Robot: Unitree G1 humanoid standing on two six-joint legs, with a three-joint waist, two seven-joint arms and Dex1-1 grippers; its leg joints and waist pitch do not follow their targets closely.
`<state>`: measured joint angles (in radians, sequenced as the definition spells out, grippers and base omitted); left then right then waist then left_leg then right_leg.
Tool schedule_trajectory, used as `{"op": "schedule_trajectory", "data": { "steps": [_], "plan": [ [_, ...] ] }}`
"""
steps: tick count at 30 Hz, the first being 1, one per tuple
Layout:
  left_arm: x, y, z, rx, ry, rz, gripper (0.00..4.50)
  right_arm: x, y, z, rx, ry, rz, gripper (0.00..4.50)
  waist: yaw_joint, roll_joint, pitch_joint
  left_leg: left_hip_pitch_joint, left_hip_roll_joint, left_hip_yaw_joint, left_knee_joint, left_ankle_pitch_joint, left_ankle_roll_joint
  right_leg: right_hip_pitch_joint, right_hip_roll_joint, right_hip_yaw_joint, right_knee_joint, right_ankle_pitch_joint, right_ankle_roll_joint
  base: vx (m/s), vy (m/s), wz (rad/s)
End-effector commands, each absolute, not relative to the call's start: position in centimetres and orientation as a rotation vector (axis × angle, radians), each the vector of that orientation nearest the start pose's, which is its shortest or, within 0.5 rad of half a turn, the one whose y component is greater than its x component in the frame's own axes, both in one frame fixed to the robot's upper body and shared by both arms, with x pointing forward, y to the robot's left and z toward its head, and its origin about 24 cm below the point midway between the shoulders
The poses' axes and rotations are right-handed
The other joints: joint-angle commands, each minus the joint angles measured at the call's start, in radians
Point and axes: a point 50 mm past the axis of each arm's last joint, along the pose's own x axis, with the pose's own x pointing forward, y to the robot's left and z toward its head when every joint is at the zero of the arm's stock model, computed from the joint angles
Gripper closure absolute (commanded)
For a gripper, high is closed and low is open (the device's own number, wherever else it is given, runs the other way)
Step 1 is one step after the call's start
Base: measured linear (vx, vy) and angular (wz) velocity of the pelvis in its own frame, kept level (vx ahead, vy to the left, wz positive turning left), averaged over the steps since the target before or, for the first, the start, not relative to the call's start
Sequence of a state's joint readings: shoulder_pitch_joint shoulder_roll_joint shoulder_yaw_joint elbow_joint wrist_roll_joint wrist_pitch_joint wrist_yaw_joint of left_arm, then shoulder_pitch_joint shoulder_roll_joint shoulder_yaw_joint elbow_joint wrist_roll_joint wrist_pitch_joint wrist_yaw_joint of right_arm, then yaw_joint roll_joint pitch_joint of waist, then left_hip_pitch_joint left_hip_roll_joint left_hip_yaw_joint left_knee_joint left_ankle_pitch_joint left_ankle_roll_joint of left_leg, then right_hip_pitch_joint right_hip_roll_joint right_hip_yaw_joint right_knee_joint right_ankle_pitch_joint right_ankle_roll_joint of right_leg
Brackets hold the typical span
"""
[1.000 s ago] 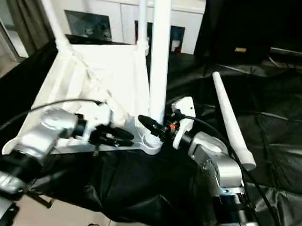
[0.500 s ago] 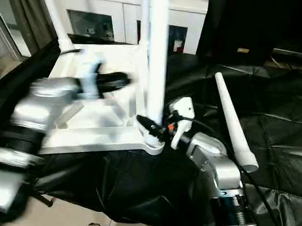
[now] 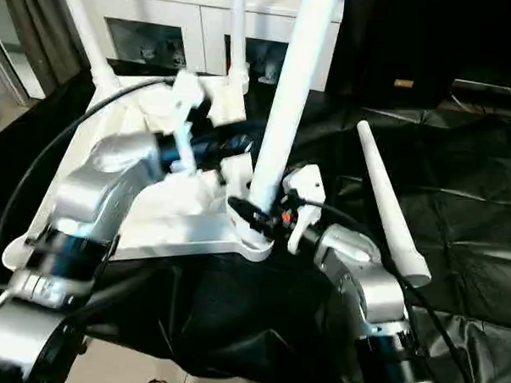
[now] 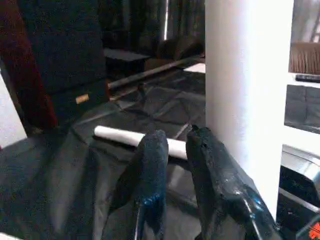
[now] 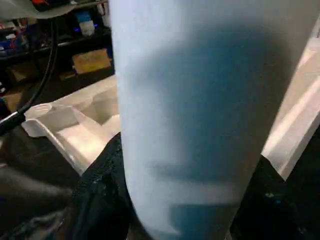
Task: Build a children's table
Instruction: Insert table leg to table base
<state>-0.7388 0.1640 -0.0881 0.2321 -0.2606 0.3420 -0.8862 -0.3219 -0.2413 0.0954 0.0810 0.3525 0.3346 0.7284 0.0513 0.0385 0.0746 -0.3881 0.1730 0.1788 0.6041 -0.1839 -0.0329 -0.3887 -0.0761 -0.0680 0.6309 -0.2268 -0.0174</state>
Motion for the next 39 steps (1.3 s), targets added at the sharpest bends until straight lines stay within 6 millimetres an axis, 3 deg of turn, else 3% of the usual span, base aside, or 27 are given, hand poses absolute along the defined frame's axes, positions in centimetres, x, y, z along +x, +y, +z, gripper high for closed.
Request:
{"op": "schedule_trajectory", "data": {
  "steps": [1,6,10,13,15,16,18,19,22,25,39],
  "plan": [
    [34.0,7.0,17.8,0.079,-0.116,-1.114,3.52,29.5,-12.0,8.8,0.1,0.083,0.893,2.58,-0.001,-0.002,-0.075,0.015,0.055,-0.021,-0.059,-0.076,0.099,0.057,-0.07,0.052,-0.067,0.068,-0.28,0.0,0.0,0.0],
    [34.9,9.8,16.4,0.194,-0.072,-1.034,3.52,29.8,-12.7,9.0,0.099,0.07,0.857,2.58,-0.003,-0.002,-0.074,0.013,0.051,-0.024,-0.063,-0.08,0.089,0.059,-0.069,0.051,-0.069,0.051,-0.255,0.0,0.0,0.0],
    [34.5,11.2,14.6,0.292,-0.004,-1.093,3.52,30.2,-13.6,9.0,0.085,0.071,0.804,2.58,-0.009,0.001,-0.075,0.016,0.053,-0.023,-0.063,-0.076,0.08,0.057,-0.069,0.052,-0.064,0.07,-0.263,0.0,0.0,0.0],
    [33.8,11.6,12.6,0.399,0.069,-1.179,3.52,30.5,-14.2,8.8,0.066,0.083,0.764,2.58,-0.008,0.005,-0.075,0.019,0.054,-0.024,-0.064,-0.079,0.08,0.054,-0.071,0.052,-0.066,0.072,-0.267,0.0,0.0,0.0],
    [32.9,12.0,9.7,0.49,0.203,-1.279,3.52,30.6,-14.6,8.8,0.059,0.085,0.743,2.58,-0.01,0.009,-0.073,0.018,0.054,-0.024,-0.066,-0.092,0.073,0.054,-0.071,0.053,-0.067,0.063,-0.261,0.0,0.0,0.0],
    [32.8,11.9,9.2,0.477,0.222,-1.29,3.52,30.6,-14.6,8.8,0.061,0.083,0.745,2.58,-0.011,0.008,-0.073,0.019,0.054,-0.022,-0.067,-0.099,0.066,0.054,-0.071,0.054,-0.066,0.06,-0.261,0.0,0.0,0.0],
    [32.8,11.9,9.1,0.475,0.224,-1.291,3.52,30.6,-14.5,8.8,0.061,0.083,0.745,2.58,-0.009,0.008,-0.074,0.019,0.055,-0.022,-0.066,-0.097,0.062,0.057,-0.074,0.054,-0.064,0.078,-0.272,0.0,0.0,0.0],
    [32.6,11.8,8.5,0.459,0.245,-1.309,3.52,30.6,-14.5,8.9,0.061,0.081,0.746,2.58,-0.009,0.014,-0.074,0.02,0.056,-0.023,-0.066,-0.097,0.063,0.055,-0.074,0.053,-0.064,0.084,-0.278,0.0,0.0,0.0],
    [32.6,12.0,7.8,0.478,0.272,-1.325,3.52,30.6,-14.4,8.9,0.06,0.08,0.745,2.58,-0.01,0.011,-0.073,0.017,0.056,-0.023,-0.066,-0.103,0.065,0.059,-0.076,0.054,-0.063,0.086,-0.287,0.0,0.0,0.0],
    [32.5,12.8,6.7,0.514,0.334,-1.334,3.52,30.5,-14.3,8.7,0.061,0.081,0.746,2.58,-0.011,0.014,-0.073,0.017,0.053,-0.023,-0.065,-0.099,0.072,0.059,-0.074,0.054,-0.066,0.08,-0.279,0.0,0.0,0.0],
    [32.2,13.4,6.5,0.433,0.372,-1.384,3.52,30.4,-14.1,8.7,0.063,0.085,0.753,2.58,-0.013,0.016,-0.071,0.019,0.056,-0.022,-0.067,-0.111,0.07,0.057,-0.076,0.054,-0.064,0.075,-0.299,0.0,0.0,0.0]
  ]
}}
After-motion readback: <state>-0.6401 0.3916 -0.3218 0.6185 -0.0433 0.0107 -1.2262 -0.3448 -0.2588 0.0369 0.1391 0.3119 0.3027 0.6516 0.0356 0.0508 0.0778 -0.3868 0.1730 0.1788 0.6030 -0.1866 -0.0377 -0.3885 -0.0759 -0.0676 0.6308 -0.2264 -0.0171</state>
